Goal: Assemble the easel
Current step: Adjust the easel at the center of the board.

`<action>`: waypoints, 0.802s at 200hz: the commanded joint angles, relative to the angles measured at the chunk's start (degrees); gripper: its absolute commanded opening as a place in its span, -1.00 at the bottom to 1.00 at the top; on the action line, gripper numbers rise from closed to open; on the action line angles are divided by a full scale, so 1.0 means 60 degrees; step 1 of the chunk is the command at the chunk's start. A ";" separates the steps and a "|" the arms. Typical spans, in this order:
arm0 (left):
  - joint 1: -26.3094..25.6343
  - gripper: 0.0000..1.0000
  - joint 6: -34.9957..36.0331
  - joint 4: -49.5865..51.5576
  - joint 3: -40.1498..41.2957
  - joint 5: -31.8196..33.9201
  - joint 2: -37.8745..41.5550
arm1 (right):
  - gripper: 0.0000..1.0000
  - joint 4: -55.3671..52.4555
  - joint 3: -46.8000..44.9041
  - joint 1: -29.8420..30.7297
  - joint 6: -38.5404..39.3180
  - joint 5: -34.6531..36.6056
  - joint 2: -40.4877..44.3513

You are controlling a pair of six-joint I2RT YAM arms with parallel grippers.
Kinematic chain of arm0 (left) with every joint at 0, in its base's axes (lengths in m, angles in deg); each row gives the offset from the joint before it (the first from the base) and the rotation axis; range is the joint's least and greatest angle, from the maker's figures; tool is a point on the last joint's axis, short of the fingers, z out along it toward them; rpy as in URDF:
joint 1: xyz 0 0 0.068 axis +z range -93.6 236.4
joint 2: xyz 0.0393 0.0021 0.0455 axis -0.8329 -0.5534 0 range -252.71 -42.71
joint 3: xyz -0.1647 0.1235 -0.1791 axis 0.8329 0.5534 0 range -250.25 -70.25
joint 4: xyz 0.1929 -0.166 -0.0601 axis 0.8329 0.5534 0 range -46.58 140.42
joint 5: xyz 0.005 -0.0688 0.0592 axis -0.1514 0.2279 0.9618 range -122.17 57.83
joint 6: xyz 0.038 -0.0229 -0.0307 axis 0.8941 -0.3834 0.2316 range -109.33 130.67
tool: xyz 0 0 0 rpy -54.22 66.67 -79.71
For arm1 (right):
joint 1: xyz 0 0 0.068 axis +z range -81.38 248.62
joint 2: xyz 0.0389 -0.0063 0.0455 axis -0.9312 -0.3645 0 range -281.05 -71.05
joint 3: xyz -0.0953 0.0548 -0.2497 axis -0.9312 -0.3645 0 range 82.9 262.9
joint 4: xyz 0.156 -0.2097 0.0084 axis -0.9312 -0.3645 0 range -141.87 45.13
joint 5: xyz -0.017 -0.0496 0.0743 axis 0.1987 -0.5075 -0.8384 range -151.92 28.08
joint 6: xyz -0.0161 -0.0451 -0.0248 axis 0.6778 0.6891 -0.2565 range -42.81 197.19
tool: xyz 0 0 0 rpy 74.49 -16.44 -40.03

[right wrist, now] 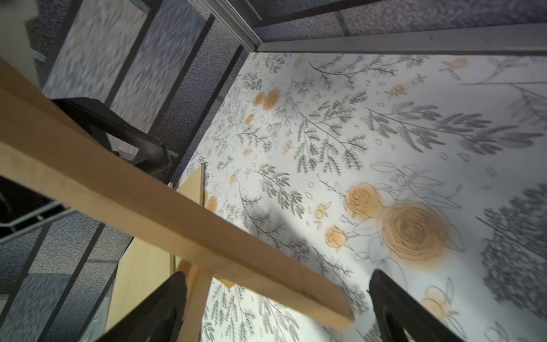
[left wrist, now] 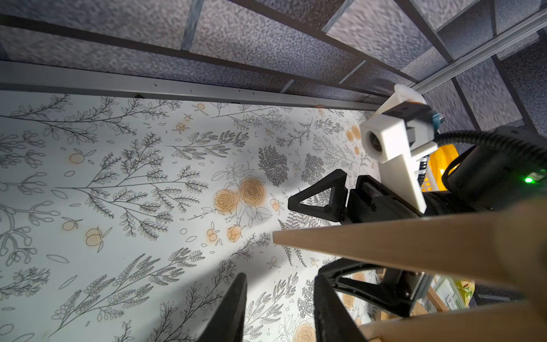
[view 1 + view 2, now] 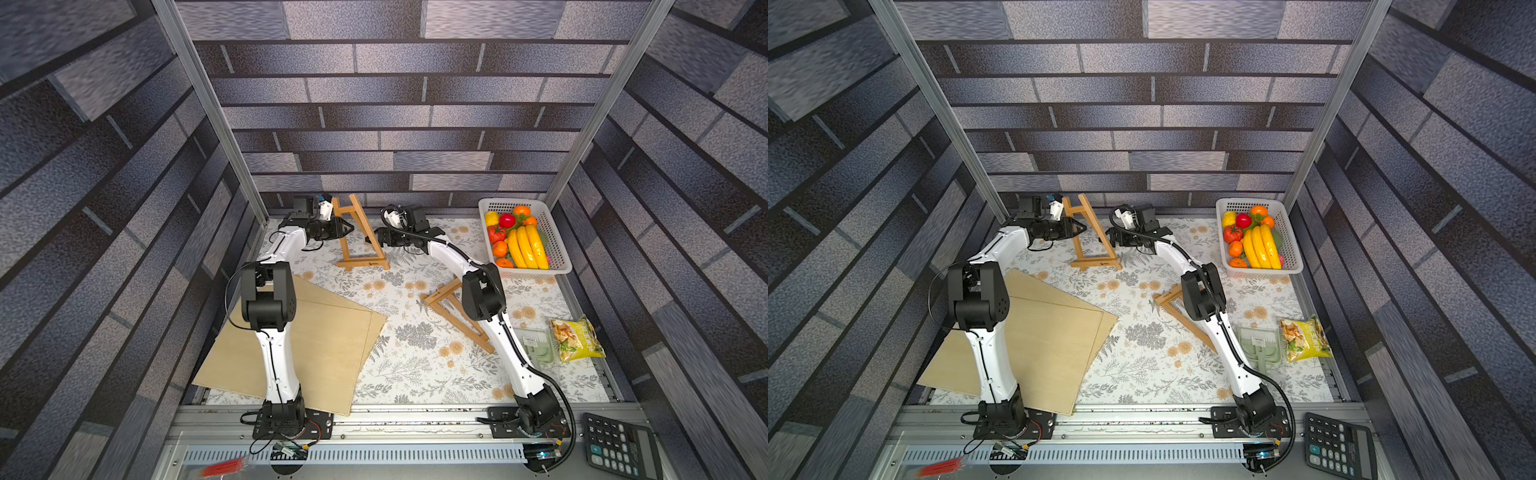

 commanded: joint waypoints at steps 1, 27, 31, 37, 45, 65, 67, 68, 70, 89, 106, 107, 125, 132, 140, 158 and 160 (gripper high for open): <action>-0.0107 -1.00 0.0237 0.0118 -0.0518 -0.0265 -0.0012 | 0.96 0.0207 0.0845 0.0175 -0.0166 -0.0386 -0.0412; -0.0249 -1.00 0.0440 0.0370 -0.0643 -0.0242 -0.0100 | 0.96 -0.0023 0.1131 0.0282 -0.0229 0.0971 -0.0690; -0.0277 -1.00 0.0518 0.0436 -0.0664 -0.0236 -0.0110 | 0.97 -0.0171 0.1098 0.0291 -0.0239 0.1569 -0.0665; -0.0288 -1.00 0.0595 0.0515 -0.0680 -0.0233 -0.0110 | 0.98 -0.0284 0.0992 0.0288 -0.0290 0.2316 -0.0606; -0.0326 -1.00 0.0680 0.0619 -0.0673 -0.0207 -0.0087 | 0.99 -0.0110 0.0861 0.0278 -0.0275 0.2782 -0.0561; -0.0358 -1.00 0.0945 0.0782 -0.0555 -0.0085 -0.0021 | 1.00 0.0048 0.1266 0.0296 -0.0344 0.3702 -0.0859; -0.0352 -1.00 0.0977 0.0798 -0.0561 -0.0076 -0.0017 | 1.00 0.0069 0.1346 0.0293 -0.0353 0.3750 -0.0904; -0.0349 -1.00 0.0990 0.0806 -0.0562 -0.0060 -0.0019 | 1.00 0.0075 0.1374 0.0292 -0.0356 0.3778 -0.0933; -0.0335 -1.00 0.1036 0.0833 -0.0563 -0.0041 -0.0024 | 1.00 0.0072 0.1482 0.0292 -0.0359 0.3854 -0.0985; -0.0381 -1.00 0.1457 0.1109 -0.0661 0.0409 -0.0085 | 1.00 0.0718 0.1804 0.0292 -0.0400 0.3992 -0.1355; -0.0490 -1.00 0.2043 0.1346 -0.0778 0.1474 -0.0096 | 1.00 0.1360 0.1747 0.0288 -0.0347 0.3952 -0.1536; -0.0498 -1.00 0.2080 0.1358 -0.0781 0.1557 -0.0095 | 1.00 0.1394 0.1743 0.0297 -0.0339 0.3945 -0.1542; -0.0514 -1.00 0.2564 0.1573 -0.0999 0.1919 -0.0296 | 1.00 0.1866 0.1753 0.0306 -0.0143 0.4042 -0.1754; -0.0546 -1.00 0.2812 0.1910 -0.1234 0.2045 -0.0451 | 1.00 0.2057 0.1753 0.0306 -0.0039 0.4090 -0.1831; -0.0566 -1.00 0.3072 0.2162 -0.1421 0.2232 -0.0591 | 1.00 0.2249 0.1770 0.0306 0.0044 0.4205 -0.1945; -0.0581 -1.00 0.3351 0.2166 -0.1431 0.2801 -0.0765 | 1.00 0.2645 0.2036 0.0278 0.0022 0.4257 -0.2234; -0.0587 -1.00 0.3355 0.2133 -0.1418 0.2879 -0.0785 | 1.00 0.2681 0.2087 0.0270 0.0036 0.4259 -0.2262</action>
